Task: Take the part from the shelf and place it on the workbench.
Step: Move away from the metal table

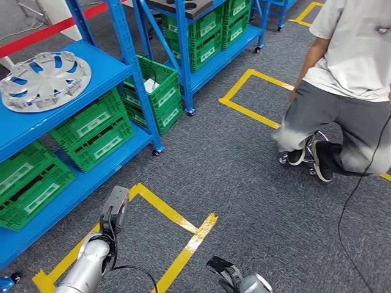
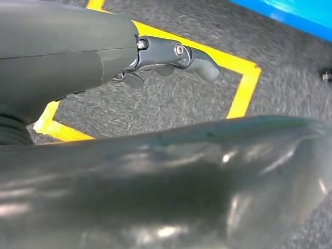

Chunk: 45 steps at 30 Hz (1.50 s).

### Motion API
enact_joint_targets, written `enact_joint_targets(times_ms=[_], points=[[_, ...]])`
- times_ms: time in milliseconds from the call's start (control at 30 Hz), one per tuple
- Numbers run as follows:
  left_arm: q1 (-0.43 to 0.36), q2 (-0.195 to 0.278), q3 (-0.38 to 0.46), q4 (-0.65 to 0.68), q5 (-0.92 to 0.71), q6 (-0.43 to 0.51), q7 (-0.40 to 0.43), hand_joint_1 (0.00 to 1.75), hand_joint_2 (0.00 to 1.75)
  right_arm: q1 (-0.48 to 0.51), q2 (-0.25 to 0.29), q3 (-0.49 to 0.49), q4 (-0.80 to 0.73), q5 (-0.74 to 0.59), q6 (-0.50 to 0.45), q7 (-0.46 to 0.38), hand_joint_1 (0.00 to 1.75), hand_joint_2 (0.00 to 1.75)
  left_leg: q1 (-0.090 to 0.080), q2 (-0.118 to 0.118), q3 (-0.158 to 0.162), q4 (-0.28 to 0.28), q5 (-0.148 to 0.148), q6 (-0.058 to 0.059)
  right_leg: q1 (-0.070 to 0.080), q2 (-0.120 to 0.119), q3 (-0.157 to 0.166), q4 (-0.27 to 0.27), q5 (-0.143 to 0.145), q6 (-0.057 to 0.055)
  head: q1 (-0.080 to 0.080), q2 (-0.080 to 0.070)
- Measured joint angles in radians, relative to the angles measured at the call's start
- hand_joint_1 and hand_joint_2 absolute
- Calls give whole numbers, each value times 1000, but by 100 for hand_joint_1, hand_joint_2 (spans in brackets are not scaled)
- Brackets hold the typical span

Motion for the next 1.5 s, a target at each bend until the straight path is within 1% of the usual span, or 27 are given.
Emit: enact_joint_targets(times_ms=[33, 100, 200, 233, 300, 367, 433, 467, 533, 567, 600, 667, 733, 800, 867, 933, 967, 1000, 1067, 1133, 1233, 1300, 1333, 1400, 1433, 1467, 1500], points=[[-1, 0, 1, 0, 4, 3, 0, 0, 0, -2, 1, 0, 0, 0, 0, 1, 0, 0, -7, 24, 34, -65, 25, 5, 2, -11, 5, 0, -5, 3, 0, 0], [-3, -1, 3, 0, 10, 8, -1, 0, 0, -5, 4, 0, 0, 1, 0, 3, 0, 0, -19, 60, 70, -143, 38, 16, 7, -31, 10, 0, -12, 12, 1, 0], [-1, 1, 7, 0, 12, 11, -2, 0, 0, -9, 7, 0, 0, 2, 0, 9, 0, 0, -24, 42, 70, -157, 31, 27, 11, -62, 16, -5, -18, 25, 1, 0], [1, 1, 8, 0, 12, 11, -2, 0, 0, -10, 8, 0, -1, 3, 0, 10, 0, 0, -21, 34, 73, -161, 32, 31, 10, -57, 17, -4, -23, 29, 1, 0], [-2, 0, 11, 0, 12, 12, -1, 0, 0, -12, 9, 0, -1, 4, 0, 10, 0, 0, -12, 16, 80, -168, 34, 40, 8, -5, -8, 46, -54, 36, 4, 0], [-5, -2, 13, 0, 14, 11, -1, 0, 0, -14, 9, 1, -1, 4, 0, 12, 0, 0, -8, -9, 82, -170, 35, 48, 6, 51, -77, 175, -108, 39, 9, 0], [-6, -4, 14, 1, 14, 10, 0, 0, 0, -12, 9, 1, -1, 5, 0, 15, 0, 0, -7, -36, 83, -169, 34, 50, 6, 64, -147, 283, -131, 41, 12, 0], [-5, -4, 14, 2, 14, 9, 0, 0, 0, -12, 9, 1, -1, 6, 0, 16, 0, 0, -7, -52, 84, -169, 33, 50, 6, 65, -160, 287, -112, 41, 12, 0], [0, -4, 15, 3, 13, 11, -2, 0, 0, -12, 9, 1, -1, 1, -2, 11, 0, 0, -4, -83, 87, -167, 31, 45, 2, 83, -130, 182, -27, 39, 12, 0], [16, -3, 14, 4, 9, 17, -18, 0, 0, -10, 9, -1, -1, -14, -8, -2, 0, 0, -4, -97, 88, -165, 28, 41, -1, 108, -99, 113, 6, 39, 12, 0], [45, 0, 11, 7, 5, 28, -53, 0, 0, -3, 8, -5, -1, -35, -16, -30, 0, 0, -4, -108, 88, -162, 24, 36, -5, 131, -70, 57, 24, 36, 12, 0], [141, 17, 1, 23, 0, 53, -169, 0, 0, 21, -1, -16, -1, -75, -31, -111, 0, 0, -5, -123, 91, -163, 21, 25, -7, 157, -36, 12, 19, 28, 12, 0], [242, 41, -7, 47, -1, 62, -258, 0, 0, 51, -14, -27, -1, -89, -35, -171, 0, 0, -3, -130, 93, -166, 18, 16, -6, 142, -28, 3, 17, 17, 12, 0], [300, 60, -11, 64, -3, 61, -271, 0, 0, 75, -25, -36, -1, -95, -36, -189, 0, 0, -4, -92, 73, -126, -8, 4, -7, 114, -21, -1, 14, 6, 6, 0], [308, 72, -17, 70, -8, 55, -255, 0, 0, 87, -31, -44, -2, -101, -37, -191, 0, 0, -4, -39, 17, -11, -64, -7, -3, 77, -14, -3, 8, -4, -1, 0], [312, 76, -22, 73, -12, 49, -247, 0, 0, 91, -33, -56, -2, -114, -46, -192, 0, 0, 1, -23, -36, 104, -102, -11, 0, 48, -8, -3, 1, -9, -1, 0], [318, 77, -23, 74, -12, 49, -247, 0, 0, 91, -33, -62, -2, -119, -57, -194, 0, 0, 3, -21, -42, 119, -97, -12, 0, 40, -4, -3, -1, -9, -1, 0], [324, 78, -24, 74, -12, 49, -247, 0, 0, 91, -33, -68, -2, -122, -70, -197, 0, 0, 4, -20, -27, 92, -72, -10, 0, 35, 0, -3, -4, -8, -2, 0], [328, 82, -25, 76, -10, 52, -247, 0, 0, 88, -33, -74, -2, -117, -100, -203, 0, 0, 2, -16, 43, -38, -6, -1, 1, 30, 9, -3, -8, -6, -1, 0], [325, 88, -24, 76, -8, 51, -243, 0, 0, 83, -33, -76, -2, -109, -121, -205, 0, 0, -4, -8, 94, -140, 19, 11, 4, 28, 11, -3, -11, 0, -1, 0], [322, 95, -24, 77, -6, 47, -237, 0, 0, 76, -33, -78, -2, -99, -130, -205, 0, 0, -6, -7, 105, -167, 11, 23, 4, 27, 8, -10, -12, 18, 0, 0], [321, 98, -23, 77, -6, 46, -237, 0, 0, 73, -33, -78, -2, -97, -130, -205, 0, 0, -1, -9, 113, -182, 17, 34, 3, 40, -6, 15, -33, 30, 0, 0], [319, 99, -23, 77, -6, 46, -237, 0, 0, 72, -33, -78, -2, -97, -131, -205, 0, 0, 2, -10, 118, -188, 19, 38, 2, 49, -28, 59, -57, 33, 3, 0], [316, 100, -22, 78, -6, 46, -237, 0, 0, 70, -34, -78, -2, -97, -132, -205, 0, 0, 0, -11, 119, -189, 18, 44, 3, 61, -100, 198, -110, 37, 7, 0], [316, 100, -22, 78, -7, 46, -236, 0, 0, 71, -35, -78, -2, -97, -132, -205, 0, 0, 0, -12, 120, -189, 17, 45, 3, 63, -133, 252, -122, 38, 8, 0], [316, 100, -22, 79, -8, 45, -234, 0, 0, 71, -36, -79, -2, -96, -131, -204, 0, 0, -1, -14, 122, -189, 15, 46, 3, 63, -152, 274, -115, 39, 8, 0], [316, 100, -22, 79, -9, 45, -233, 0, 0, 72, -36, -79, -2, -95, -128, -203, 0, 0, -1, -16, 124, -188, 13, 45, 3, 63, -152, 256, -89, 39, 8, 0]])
